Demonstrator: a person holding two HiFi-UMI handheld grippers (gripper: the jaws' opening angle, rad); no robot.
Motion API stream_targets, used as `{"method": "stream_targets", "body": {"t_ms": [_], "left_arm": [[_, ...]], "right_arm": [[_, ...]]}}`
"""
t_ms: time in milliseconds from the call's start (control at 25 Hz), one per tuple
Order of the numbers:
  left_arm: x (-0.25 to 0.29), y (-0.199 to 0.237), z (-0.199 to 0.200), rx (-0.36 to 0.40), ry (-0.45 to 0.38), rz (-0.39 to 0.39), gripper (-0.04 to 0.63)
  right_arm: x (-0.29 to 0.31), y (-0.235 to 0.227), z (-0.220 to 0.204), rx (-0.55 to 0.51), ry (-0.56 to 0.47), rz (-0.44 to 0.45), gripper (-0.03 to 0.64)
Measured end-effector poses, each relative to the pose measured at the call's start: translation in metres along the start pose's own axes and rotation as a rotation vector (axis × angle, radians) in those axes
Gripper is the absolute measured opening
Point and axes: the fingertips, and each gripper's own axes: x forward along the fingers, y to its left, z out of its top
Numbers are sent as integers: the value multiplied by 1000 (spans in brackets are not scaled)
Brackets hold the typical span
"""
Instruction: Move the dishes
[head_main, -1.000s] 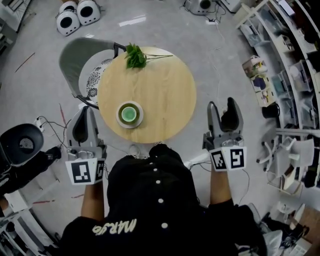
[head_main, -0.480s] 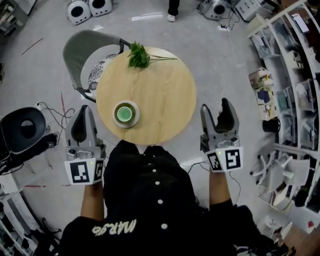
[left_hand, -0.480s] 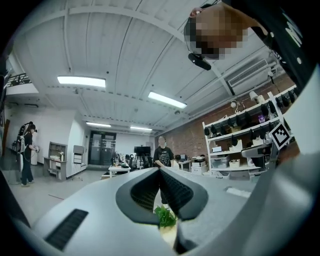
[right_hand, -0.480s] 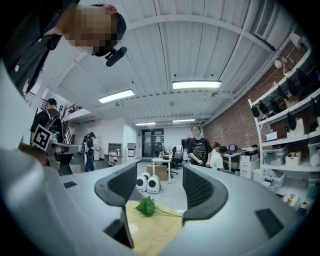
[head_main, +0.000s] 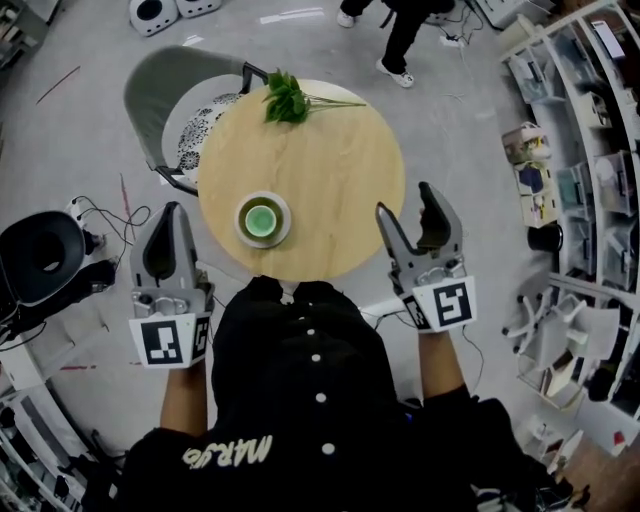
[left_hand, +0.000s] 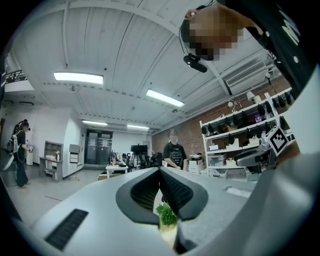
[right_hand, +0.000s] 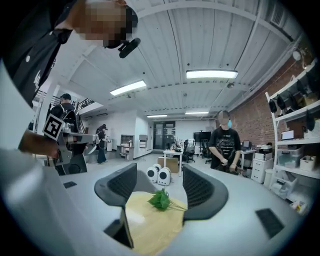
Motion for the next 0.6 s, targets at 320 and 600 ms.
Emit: {"method": "stream_targets", "body": {"t_ms": [320, 600], "left_arm": [[-4, 6, -26, -32, 55, -10, 3], [-3, 2, -58, -83, 93, -23, 3]], "right_arm": [[46, 55, -65, -26, 181, 164, 275], [81, 140, -155, -18, 363, 364, 290]]}}
